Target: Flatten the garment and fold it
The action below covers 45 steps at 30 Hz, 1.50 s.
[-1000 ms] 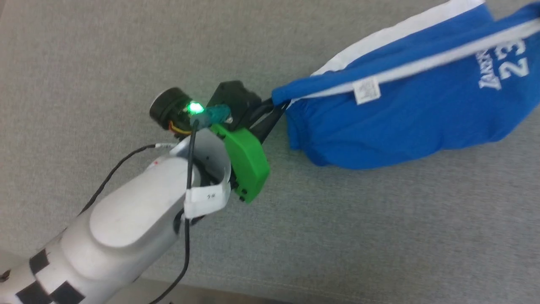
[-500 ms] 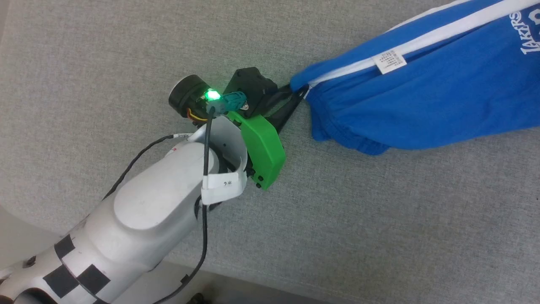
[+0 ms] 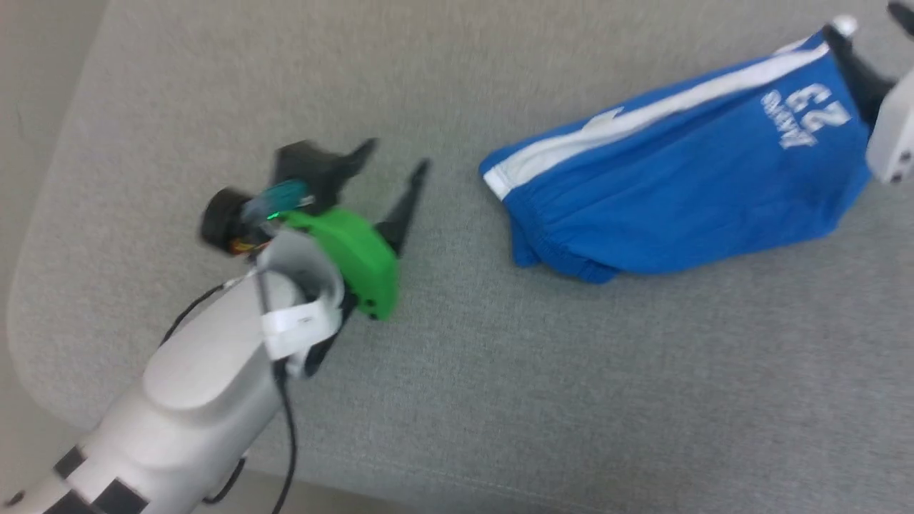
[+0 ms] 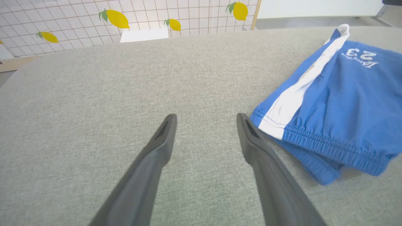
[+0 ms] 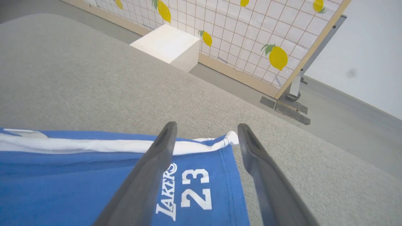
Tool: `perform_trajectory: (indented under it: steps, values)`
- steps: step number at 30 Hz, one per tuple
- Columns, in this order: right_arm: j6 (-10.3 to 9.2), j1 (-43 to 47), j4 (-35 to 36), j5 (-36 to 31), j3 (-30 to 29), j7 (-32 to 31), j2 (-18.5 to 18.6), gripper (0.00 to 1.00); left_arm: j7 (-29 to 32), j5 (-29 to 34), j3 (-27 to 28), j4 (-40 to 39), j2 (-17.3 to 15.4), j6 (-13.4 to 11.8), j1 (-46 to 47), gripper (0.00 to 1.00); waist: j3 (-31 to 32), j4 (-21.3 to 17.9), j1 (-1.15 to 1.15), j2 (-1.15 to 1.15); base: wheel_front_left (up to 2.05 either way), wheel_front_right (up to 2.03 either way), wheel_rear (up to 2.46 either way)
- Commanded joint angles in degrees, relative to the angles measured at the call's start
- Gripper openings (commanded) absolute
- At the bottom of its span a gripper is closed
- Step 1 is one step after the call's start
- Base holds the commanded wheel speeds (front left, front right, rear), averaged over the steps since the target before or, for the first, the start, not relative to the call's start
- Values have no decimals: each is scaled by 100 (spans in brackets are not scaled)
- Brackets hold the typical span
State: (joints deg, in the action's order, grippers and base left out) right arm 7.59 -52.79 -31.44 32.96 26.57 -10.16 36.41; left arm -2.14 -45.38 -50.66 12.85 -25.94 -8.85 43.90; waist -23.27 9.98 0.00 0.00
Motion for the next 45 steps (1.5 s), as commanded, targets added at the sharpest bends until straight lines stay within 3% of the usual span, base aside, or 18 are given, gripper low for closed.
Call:
perform_trajectory:
  steps: [1, 9, 10, 15, 21, 27, 33, 44, 45]
  values:
    - [-10, 220, 45, 117, 32, 232, 72, 100, -162, -57, 114, 22, -100, -137, -188, 100, 694, -113, 0, 0, 0, 0, 0]
    - [-10, 1163, -1, 510, -70, 748, 113, 100, -963, -48, 487, -76, -443, -823, -1133, 100, 1245, -18, 0, 0, 0, 0, 0]
    - [-10, 1342, -93, 566, -147, 722, 80, 100, -1103, 72, 540, -167, -512, -1012, -1349, 100, 1302, 22, 0, 0, 0, 0, 0]
    - [-10, 1677, -527, 694, -497, 341, -117, 100, -1269, 632, 674, -497, -596, -1496, -1866, 100, 1336, 132, 0, 0, 0, 0, 0]
    - [-10, 1686, -1058, 596, -1027, -107, -330, 100, -1284, 1656, 848, -1095, -492, -1797, -2383, 100, 1152, 306, 0, 0, 0, 0, 0]
    - [-10, 1275, -1739, 372, -1734, -561, -460, 100, -1285, 2422, 799, -1353, -308, -1667, -2613, 100, 791, 561, 0, 0, 0, 0, 0]
    - [-10, 774, -2376, 147, -2262, -1101, -627, 100, -1285, 2626, 1000, -1344, 21, -1491, -2618, 100, 437, 813, 0, 0, 0, 0, 0]
    - [-10, 935, -2508, -87, -2088, -2093, -973, 100, -1286, 2901, 1459, -1245, 384, -1174, -2700, 100, 198, 998, 0, 0, 0, 0, 0]
    - [-10, 996, -2456, -68, -2038, -2183, -1004, 70, -1286, 2918, 1490, -1229, 403, -1148, -2715, 100, 193, 995, 0, 0, 0, 0, 0]
